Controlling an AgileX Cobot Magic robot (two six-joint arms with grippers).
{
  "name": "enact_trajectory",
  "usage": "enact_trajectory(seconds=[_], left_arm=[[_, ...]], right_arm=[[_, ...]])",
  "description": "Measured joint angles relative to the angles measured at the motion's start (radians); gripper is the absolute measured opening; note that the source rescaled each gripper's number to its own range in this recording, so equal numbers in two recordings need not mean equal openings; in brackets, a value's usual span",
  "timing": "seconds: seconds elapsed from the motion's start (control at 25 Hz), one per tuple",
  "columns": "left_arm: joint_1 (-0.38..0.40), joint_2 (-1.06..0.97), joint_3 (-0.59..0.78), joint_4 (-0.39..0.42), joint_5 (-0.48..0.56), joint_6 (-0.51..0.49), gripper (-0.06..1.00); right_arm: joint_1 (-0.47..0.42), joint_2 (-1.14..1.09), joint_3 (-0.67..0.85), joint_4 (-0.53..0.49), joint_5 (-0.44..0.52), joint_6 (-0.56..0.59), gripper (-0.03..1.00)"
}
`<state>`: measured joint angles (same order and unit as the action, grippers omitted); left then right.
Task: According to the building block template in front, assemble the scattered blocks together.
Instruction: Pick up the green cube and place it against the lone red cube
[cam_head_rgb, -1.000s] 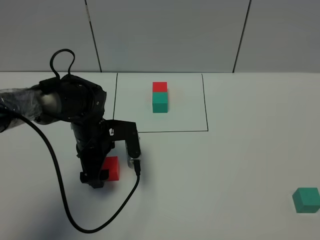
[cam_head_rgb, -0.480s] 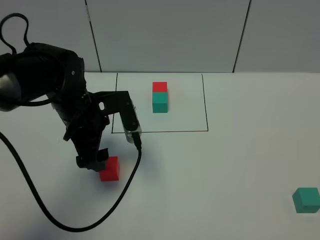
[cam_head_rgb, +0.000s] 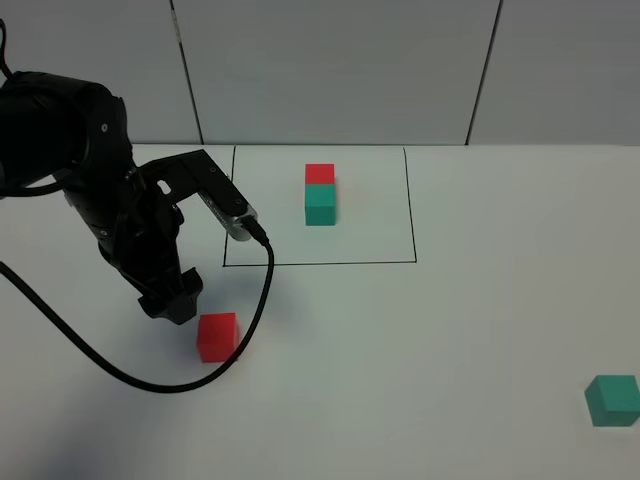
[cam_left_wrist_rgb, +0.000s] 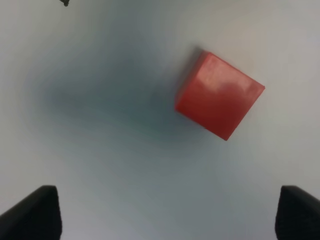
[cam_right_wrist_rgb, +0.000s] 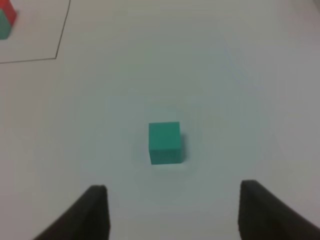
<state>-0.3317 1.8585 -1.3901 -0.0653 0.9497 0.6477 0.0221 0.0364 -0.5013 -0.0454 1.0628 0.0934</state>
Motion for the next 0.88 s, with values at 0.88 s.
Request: enact_trajectory(seconds=[0.88], left_arm=[[0.023, -0.148, 0.000, -0.051, -0.007, -0.076, 0.84]], right_arm=[[0.000, 0.000, 0.000, 0.000, 0.000, 0.000, 0.39]])
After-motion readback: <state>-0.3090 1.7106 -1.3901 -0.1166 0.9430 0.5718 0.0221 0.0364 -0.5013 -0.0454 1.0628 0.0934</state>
